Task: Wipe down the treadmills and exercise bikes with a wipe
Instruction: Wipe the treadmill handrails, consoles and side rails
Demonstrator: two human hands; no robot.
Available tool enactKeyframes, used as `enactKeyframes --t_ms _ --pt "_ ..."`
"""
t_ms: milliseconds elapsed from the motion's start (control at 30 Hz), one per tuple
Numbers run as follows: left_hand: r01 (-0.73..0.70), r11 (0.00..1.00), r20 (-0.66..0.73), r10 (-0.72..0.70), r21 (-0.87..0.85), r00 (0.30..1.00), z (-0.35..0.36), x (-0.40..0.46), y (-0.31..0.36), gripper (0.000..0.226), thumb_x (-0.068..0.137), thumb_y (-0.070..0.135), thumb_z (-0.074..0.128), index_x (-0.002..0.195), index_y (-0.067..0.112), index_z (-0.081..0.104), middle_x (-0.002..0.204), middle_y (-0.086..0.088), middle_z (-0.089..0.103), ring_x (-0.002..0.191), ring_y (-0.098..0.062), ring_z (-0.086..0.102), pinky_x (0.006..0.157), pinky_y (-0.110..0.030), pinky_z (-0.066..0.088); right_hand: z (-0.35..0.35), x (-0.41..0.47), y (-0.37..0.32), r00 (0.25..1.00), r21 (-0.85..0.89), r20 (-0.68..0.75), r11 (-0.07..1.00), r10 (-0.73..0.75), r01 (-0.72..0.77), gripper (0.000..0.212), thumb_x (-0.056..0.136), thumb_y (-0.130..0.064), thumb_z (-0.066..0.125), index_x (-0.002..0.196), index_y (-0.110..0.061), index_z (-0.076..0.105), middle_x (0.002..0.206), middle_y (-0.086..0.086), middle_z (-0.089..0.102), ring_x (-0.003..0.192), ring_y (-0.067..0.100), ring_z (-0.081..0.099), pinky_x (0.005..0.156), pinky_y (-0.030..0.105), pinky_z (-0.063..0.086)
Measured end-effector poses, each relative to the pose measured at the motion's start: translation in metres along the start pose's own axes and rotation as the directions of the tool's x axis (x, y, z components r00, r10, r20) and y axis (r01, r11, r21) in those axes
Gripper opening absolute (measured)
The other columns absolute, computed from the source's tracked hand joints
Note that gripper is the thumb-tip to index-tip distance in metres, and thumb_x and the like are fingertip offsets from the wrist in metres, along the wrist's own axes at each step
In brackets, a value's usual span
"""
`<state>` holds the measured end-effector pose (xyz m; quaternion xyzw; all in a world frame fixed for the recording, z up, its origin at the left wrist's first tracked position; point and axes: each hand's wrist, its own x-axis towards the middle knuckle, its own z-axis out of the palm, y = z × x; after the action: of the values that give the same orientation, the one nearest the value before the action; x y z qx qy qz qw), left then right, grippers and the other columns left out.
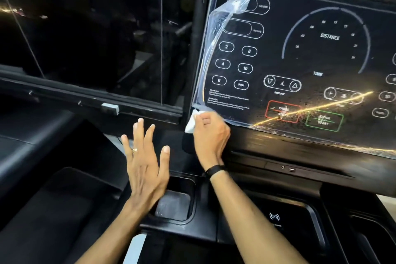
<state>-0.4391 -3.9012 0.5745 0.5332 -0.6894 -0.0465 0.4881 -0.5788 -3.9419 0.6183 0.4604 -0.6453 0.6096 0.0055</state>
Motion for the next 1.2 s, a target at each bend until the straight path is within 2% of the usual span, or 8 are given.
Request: enactKeyframes --t_ms 67,133,267,433,600,733,900,1200 --pt "-0.010 0.999 0.012 0.010 -0.038 1.000 0.000 0.000 0.004 0.062 0.102 0.043 0.030 0.157 0.024 0.009 0.164 -0.011 0.020 0.151 -0.020 0.020 0.124 -0.049 -0.005 -0.008 0.006 0.000 0.999 -0.035 0.019 0.999 -0.031 0.032 0.018 0.086 -0.024 0.075 0.074 -0.016 0.065 0.072 -0.002 0.068 0.069 0.024 0.065 0.068 0.038 0.048" --pt "-0.010 0.997 0.029 0.012 -0.074 1.000 0.003 -0.001 0.011 0.062 0.101 0.042 0.031 0.155 0.037 -0.002 0.162 -0.012 0.025 0.149 -0.022 0.028 0.124 -0.046 -0.007 -0.012 -0.007 0.001 0.976 -0.101 0.194 0.987 -0.104 0.126 0.020 0.091 -0.027 0.069 0.076 -0.017 0.064 0.079 0.001 0.069 0.074 0.028 0.065 0.068 0.038 0.048" --pt "0.006 0.997 0.050 -0.002 -0.082 0.999 0.013 -0.008 0.018 0.060 0.101 0.040 0.032 0.150 0.006 0.027 0.162 -0.010 0.024 0.151 -0.022 0.024 0.124 -0.046 -0.005 -0.032 -0.045 0.020 0.836 -0.221 0.546 0.951 -0.061 0.214 0.020 0.093 -0.028 0.064 0.078 -0.016 0.066 0.087 0.004 0.070 0.083 0.032 0.066 0.071 0.042 0.052" --pt "-0.022 0.993 0.062 0.029 -0.119 0.998 0.026 -0.020 0.032 0.057 0.100 0.038 0.035 0.141 -0.001 0.044 0.160 -0.008 0.028 0.146 -0.022 0.033 0.124 -0.046 -0.002 -0.073 -0.043 0.035 0.854 -0.226 0.516 0.972 0.069 0.058 0.018 0.085 -0.023 0.069 0.071 -0.016 0.061 0.063 -0.013 0.059 0.068 0.016 0.064 0.067 0.036 0.054" --pt "-0.061 0.984 0.093 0.077 -0.165 0.993 0.041 -0.040 0.065 0.051 0.101 0.036 0.036 0.138 0.003 0.047 0.159 -0.009 0.031 0.147 -0.016 0.031 0.124 -0.049 0.000 -0.119 -0.037 0.042 0.860 0.017 0.492 0.986 0.136 -0.166 0.012 0.077 -0.008 0.070 0.070 -0.010 0.060 0.073 0.000 0.066 0.063 0.011 0.060 0.065 0.031 0.051" --pt "-0.075 0.984 0.095 0.092 -0.162 0.991 0.046 -0.058 0.087 0.047 0.101 0.036 0.036 0.132 0.004 0.052 0.154 -0.007 0.038 0.145 -0.019 0.034 0.124 -0.049 0.002 -0.157 -0.039 0.049 0.809 0.146 0.555 0.934 0.195 -0.325 0.016 0.073 -0.021 0.066 0.076 -0.006 0.062 0.072 0.002 0.065 0.068 0.012 0.059 0.065 0.033 0.048" --pt "-0.025 0.993 0.031 0.029 -0.116 0.999 0.037 -0.087 0.106 0.042 0.100 0.035 0.038 0.125 0.007 0.057 0.144 -0.006 0.048 0.137 -0.018 0.043 0.124 -0.047 0.006 -0.192 -0.057 0.055 0.719 0.187 0.666 0.890 0.196 -0.416 0.011 0.085 -0.004 0.065 0.079 -0.012 0.061 0.067 -0.001 0.058 0.065 0.012 0.049 0.063 0.028 0.039" --pt "0.151 0.986 -0.008 -0.151 0.072 0.988 -0.014 -0.167 0.092 0.038 0.100 0.034 0.036 0.116 0.011 0.061 0.126 0.000 0.060 0.127 -0.016 0.051 0.123 -0.046 0.009 -0.188 -0.118 0.051 0.559 0.218 0.801 0.764 0.215 -0.607 0.018 0.095 -0.016 0.068 0.109 -0.005 0.069 0.096 0.006 0.074 0.083 0.007 0.067 0.076 0.024 0.051"
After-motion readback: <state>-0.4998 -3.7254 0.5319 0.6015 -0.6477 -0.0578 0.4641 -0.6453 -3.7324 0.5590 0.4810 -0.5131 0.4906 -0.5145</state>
